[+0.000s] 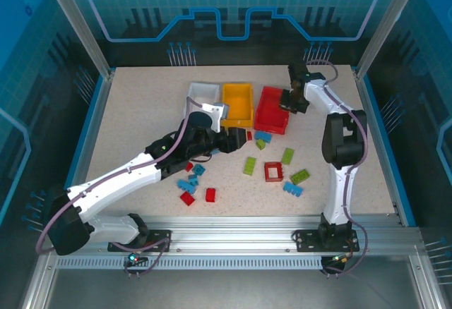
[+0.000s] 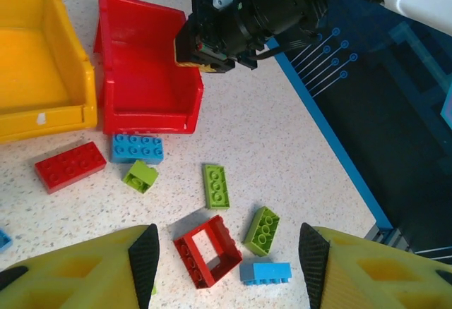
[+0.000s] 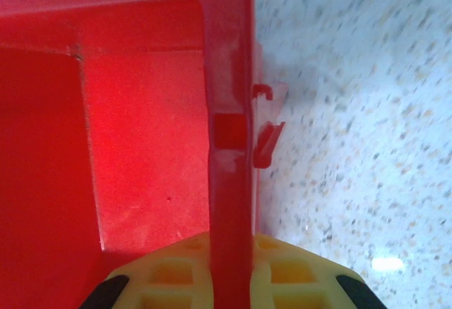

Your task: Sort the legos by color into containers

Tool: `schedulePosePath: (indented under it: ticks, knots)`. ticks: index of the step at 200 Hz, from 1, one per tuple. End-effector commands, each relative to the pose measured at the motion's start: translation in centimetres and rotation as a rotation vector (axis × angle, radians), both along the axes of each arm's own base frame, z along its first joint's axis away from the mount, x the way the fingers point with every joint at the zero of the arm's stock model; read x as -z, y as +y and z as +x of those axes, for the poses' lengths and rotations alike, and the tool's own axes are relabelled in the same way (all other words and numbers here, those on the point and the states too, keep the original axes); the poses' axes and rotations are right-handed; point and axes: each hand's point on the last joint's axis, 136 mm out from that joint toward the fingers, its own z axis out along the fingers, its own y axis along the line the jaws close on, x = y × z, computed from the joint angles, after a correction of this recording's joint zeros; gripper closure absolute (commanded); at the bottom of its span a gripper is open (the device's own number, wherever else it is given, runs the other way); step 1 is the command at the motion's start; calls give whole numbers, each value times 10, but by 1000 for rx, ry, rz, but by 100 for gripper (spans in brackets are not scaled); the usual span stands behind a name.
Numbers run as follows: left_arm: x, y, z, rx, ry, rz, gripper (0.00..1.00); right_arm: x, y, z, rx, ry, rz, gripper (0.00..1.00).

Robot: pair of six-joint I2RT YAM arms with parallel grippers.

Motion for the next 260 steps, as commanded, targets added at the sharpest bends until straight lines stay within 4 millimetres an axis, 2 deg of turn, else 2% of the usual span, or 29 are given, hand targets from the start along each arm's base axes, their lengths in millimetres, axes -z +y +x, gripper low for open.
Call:
schedulePosePath:
  ticks: [1,23,38,71,94,124,129,131,139,154,177,181,184,215,226,243,260]
  knots:
    - [1,13,-2,-23,-21,30,41,-10,-1,-30,-68,20,-10,97]
    - [3,14,-1,-26,-20,31,41,-15,-2,-45,-85,10,1,96]
    - [6,15,1,-31,-13,38,41,-18,-5,-43,-83,-11,9,96]
    - [14,22,15,-75,47,60,40,-24,-4,-3,-117,-62,44,96]
    - [19,28,24,-108,76,62,39,-19,3,26,-173,-65,53,96]
    - [22,30,29,-120,90,57,39,-5,12,47,-228,-38,72,95]
    - [22,30,30,-120,91,57,39,-8,13,49,-235,-42,75,95]
    - [21,30,30,-120,91,56,39,0,14,49,-237,-24,76,95]
    - [23,30,30,-117,95,60,39,4,14,51,-239,-13,75,94]
    - [23,29,29,-113,97,61,39,6,13,52,-241,-15,73,90]
    - [24,29,28,-109,105,60,39,-3,12,51,-242,-41,58,73]
    - [22,29,28,-108,104,58,39,0,11,50,-242,-37,55,70]
    - [23,29,27,-107,106,57,39,-13,11,51,-242,-67,51,68]
    - [20,29,25,-111,119,47,39,-61,2,43,-211,-162,4,53]
    - [17,29,24,-112,122,38,38,-79,-5,33,-178,-187,-29,50]
    - [16,25,18,-99,127,30,38,-111,-19,8,-88,-238,-63,49]
    - [14,13,8,-58,124,29,38,-123,-32,-32,26,-250,-59,49]
